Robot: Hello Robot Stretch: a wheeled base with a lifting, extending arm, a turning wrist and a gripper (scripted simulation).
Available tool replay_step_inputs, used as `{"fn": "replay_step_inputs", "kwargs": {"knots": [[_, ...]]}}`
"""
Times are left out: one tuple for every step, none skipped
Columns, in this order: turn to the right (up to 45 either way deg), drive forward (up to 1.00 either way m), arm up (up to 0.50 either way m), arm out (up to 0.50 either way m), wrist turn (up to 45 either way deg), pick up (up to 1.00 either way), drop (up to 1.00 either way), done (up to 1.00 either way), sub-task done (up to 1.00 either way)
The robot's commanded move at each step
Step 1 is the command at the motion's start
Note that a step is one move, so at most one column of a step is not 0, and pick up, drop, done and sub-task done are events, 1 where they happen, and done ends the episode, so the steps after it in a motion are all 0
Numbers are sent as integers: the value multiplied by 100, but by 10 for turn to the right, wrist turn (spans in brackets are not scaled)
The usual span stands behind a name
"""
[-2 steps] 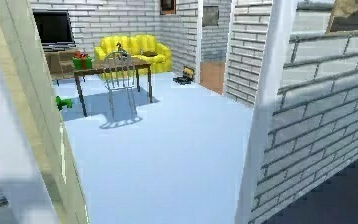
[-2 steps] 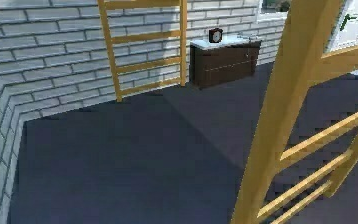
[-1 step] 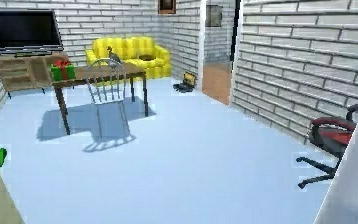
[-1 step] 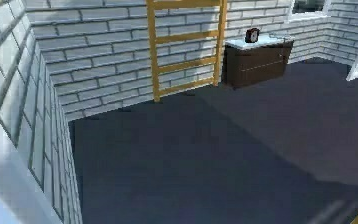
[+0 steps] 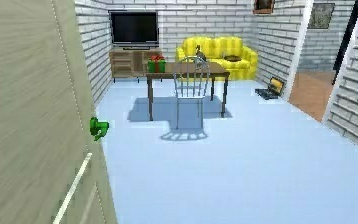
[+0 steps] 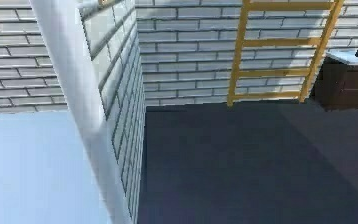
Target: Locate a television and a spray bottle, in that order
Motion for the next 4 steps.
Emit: {"fn": "replay_step_inputs", "kwargs": {"knots": [[0,100,0,0,0,0,0,0,0],[-30,0,0,0,0,0,0,0,0],[0,10,0,0,0,0,0,0,0],[-210,0,0,0,0,0,0,0,0]]}}
